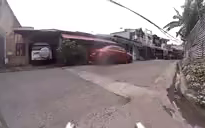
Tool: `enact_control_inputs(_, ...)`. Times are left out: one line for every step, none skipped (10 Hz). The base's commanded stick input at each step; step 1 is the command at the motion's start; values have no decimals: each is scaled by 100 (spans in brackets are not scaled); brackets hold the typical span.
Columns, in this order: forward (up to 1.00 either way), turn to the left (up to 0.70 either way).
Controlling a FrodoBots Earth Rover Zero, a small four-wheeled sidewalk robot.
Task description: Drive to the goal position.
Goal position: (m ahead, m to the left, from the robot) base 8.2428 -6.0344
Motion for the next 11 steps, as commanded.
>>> enact_control_inputs(27,-59)
enact_control_inputs(6,-18)
enact_control_inputs(7,-4)
enact_control_inputs(10,0)
enact_control_inputs(46,0)
enact_control_inputs(70,0)
enact_control_inputs(70,0)
enact_control_inputs(70,0)
enact_control_inputs(70,0)
enact_control_inputs(70,0)
enact_control_inputs(70,0)
